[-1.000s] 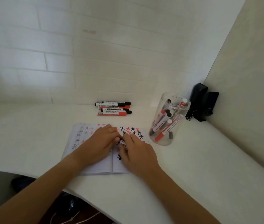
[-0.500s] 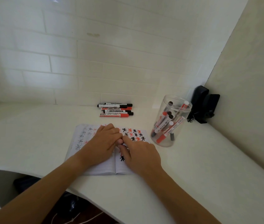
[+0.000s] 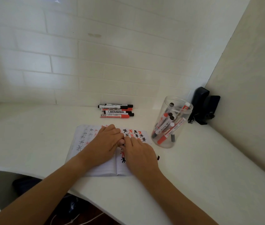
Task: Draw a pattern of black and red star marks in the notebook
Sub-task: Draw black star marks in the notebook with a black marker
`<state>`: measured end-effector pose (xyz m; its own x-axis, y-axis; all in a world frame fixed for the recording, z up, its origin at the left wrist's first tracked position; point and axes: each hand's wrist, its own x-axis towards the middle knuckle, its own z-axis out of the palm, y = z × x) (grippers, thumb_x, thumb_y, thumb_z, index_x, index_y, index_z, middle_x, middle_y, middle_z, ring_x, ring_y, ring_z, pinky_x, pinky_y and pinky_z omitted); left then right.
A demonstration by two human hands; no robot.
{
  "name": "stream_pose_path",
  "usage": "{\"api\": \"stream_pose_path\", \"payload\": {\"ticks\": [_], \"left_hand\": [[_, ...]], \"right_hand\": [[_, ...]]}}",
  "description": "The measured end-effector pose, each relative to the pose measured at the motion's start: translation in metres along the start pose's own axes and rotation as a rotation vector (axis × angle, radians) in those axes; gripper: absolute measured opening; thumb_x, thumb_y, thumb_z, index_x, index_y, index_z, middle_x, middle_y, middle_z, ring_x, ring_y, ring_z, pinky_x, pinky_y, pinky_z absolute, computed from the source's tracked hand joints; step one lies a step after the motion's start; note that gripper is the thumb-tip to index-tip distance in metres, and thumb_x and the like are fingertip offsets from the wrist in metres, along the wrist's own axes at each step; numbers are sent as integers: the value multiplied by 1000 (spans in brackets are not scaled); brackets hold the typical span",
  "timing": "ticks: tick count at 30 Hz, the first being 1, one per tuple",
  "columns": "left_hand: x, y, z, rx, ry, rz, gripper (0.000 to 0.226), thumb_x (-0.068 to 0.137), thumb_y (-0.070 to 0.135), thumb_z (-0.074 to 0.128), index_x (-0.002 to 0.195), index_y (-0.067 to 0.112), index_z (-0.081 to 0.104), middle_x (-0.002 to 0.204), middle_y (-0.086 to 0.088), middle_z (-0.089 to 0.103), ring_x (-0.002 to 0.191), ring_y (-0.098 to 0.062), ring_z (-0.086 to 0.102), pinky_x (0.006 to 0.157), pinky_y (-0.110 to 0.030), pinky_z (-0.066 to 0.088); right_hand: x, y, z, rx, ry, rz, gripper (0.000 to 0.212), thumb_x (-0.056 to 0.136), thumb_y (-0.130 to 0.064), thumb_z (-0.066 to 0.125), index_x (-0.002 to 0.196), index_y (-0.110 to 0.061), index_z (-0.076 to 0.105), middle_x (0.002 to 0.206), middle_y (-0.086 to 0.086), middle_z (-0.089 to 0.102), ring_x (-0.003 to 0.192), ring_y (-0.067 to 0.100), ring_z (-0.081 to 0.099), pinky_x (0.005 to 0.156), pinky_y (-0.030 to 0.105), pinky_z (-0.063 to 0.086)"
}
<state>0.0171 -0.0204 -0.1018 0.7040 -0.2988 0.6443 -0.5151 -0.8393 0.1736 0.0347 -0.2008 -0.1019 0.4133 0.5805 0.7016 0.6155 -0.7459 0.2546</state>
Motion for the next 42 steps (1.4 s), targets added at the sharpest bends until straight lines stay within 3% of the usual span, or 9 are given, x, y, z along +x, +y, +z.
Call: {"api": "stream_pose_path", "payload": {"ticks": [9,14,17,20,25,29,34,38,42], "left_hand": [[-1,4,-3,-38,-2,19,58,109,46,14,84,18,57,85,6,52,85,-13,41,78,-32,34],[0,0,0,-101,-17,31,52,110,42,22,81,17,57,83,5,49,82,-16,41,74,-38,41],[0,1,-1,-74,4,36,42,109,32,28,83,16,56,84,3,49,81,-16,40,73,-37,40],[0,2,-1,-1,13,-9,45,110,38,22,84,18,53,87,6,47,82,-12,36,73,-34,38],[1,3,-2,14,17,15,56,108,44,12,81,18,53,85,5,49,81,-12,38,72,-33,37],[1,2,-1,-5,-3,40,57,110,43,16,84,14,58,87,2,52,82,-15,42,74,-34,39],[0,1,-2,83,-1,-79,39,106,44,29,95,23,60,95,10,51,92,-12,43,82,-35,40],[-3,0,0,76,-78,-346,48,96,56,25,115,32,63,132,7,52,132,-15,38,112,-44,31],[-4,-3,4,78,-328,-443,70,87,71,8,147,47,36,166,8,17,155,-16,-1,124,-46,1]], "right_hand": [[4,-2,-14,74,-111,51,37,100,-44,38,90,-23,67,45,-8,53,29,9,41,43,18,-5],[4,-4,-15,91,-129,62,38,98,-44,38,87,-23,68,42,-6,51,28,12,35,47,16,-8],[3,0,-8,76,-49,43,36,102,-44,41,95,-22,68,56,-7,57,39,12,49,39,20,13],[3,4,0,63,7,-13,17,102,-33,57,103,-18,65,82,0,62,67,18,57,56,29,42],[2,4,-6,52,-39,-38,16,93,-32,76,97,-18,70,66,-3,59,47,14,52,43,25,27],[1,11,-13,108,-99,-11,28,107,-49,40,110,-26,57,51,-5,53,34,16,43,41,22,21],[2,12,-15,217,-221,157,45,103,-55,39,130,-21,48,85,-1,71,65,22,67,50,30,45],[3,25,-26,435,-191,355,44,101,-18,48,139,-28,28,93,-2,58,78,17,58,61,30,50],[2,46,-39,790,-58,523,30,105,-6,47,120,-32,51,95,0,63,83,18,66,69,33,59]]}}
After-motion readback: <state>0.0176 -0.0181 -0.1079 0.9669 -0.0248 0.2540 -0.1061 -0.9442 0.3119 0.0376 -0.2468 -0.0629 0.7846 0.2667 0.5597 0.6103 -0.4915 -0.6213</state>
